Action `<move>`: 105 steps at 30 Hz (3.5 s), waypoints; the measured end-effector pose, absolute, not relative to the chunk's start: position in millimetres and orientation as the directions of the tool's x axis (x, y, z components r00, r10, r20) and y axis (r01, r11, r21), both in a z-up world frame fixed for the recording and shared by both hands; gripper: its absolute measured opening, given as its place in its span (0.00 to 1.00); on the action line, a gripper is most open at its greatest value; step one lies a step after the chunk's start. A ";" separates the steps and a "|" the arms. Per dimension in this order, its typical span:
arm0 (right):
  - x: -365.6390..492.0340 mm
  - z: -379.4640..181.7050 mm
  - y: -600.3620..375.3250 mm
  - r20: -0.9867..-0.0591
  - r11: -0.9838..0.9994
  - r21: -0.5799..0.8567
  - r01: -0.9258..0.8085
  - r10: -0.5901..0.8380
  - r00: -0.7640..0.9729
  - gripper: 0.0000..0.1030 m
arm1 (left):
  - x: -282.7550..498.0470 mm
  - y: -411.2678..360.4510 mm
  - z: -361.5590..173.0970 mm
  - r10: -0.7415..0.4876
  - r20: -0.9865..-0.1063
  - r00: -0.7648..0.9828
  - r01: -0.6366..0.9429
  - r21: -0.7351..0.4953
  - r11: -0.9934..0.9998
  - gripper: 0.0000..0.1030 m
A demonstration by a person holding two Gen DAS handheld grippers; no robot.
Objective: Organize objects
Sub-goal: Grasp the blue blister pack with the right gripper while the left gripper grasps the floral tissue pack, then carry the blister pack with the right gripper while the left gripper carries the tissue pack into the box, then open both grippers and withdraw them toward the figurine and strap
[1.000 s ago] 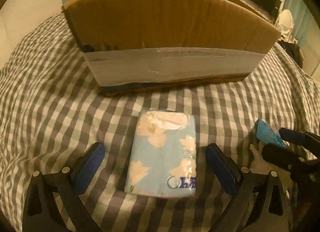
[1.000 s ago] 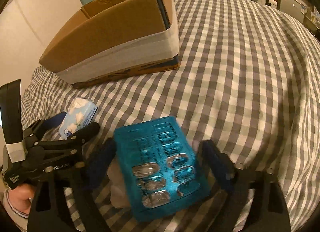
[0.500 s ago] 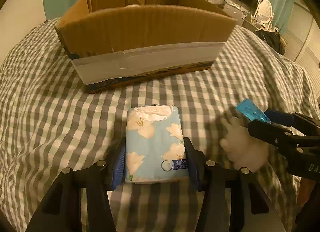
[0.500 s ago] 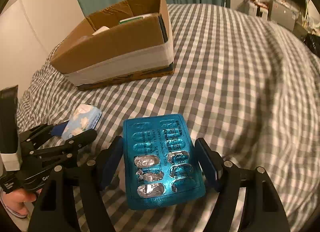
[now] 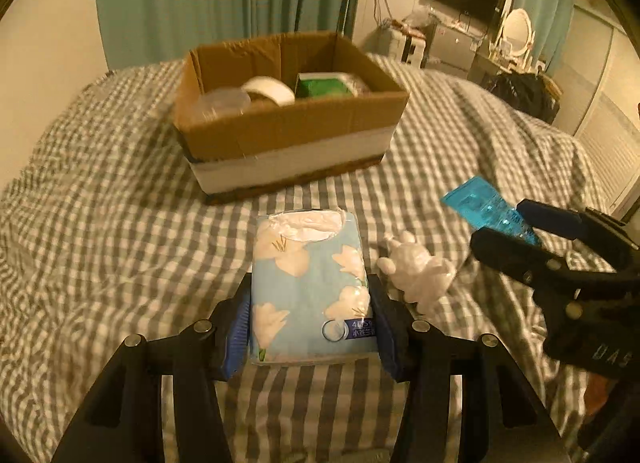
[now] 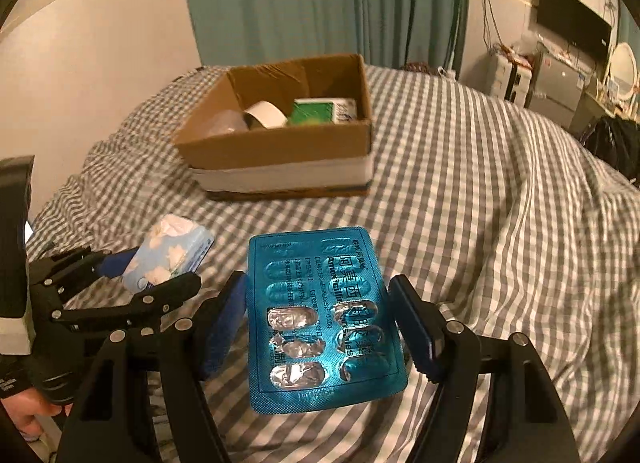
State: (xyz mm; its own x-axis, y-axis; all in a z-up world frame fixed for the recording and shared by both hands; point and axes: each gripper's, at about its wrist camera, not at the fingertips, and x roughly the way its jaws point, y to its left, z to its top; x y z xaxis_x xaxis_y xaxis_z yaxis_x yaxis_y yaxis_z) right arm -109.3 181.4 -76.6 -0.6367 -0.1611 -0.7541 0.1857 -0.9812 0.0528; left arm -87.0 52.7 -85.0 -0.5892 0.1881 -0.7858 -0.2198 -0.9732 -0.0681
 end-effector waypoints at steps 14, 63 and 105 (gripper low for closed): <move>-82.0 9.6 150.2 -0.652 -0.971 -0.050 0.235 -0.146 -0.744 0.69 | -73.7 18.3 -0.6 0.185 -0.674 -0.715 -0.183 -0.074 -0.980 0.52; -331.8 0.8 156.3 -0.615 -0.995 0.044 0.091 -0.099 -0.782 0.91 | -298.8 9.4 -25.6 0.158 -0.678 -0.718 -0.150 -0.071 -0.986 0.92; -26.5 -95.7 175.8 -0.726 -0.986 -0.070 0.154 -0.055 -0.685 1.00 | 28.6 0.2 -112.5 0.004 -0.777 -0.629 -0.003 -0.002 -1.000 1.00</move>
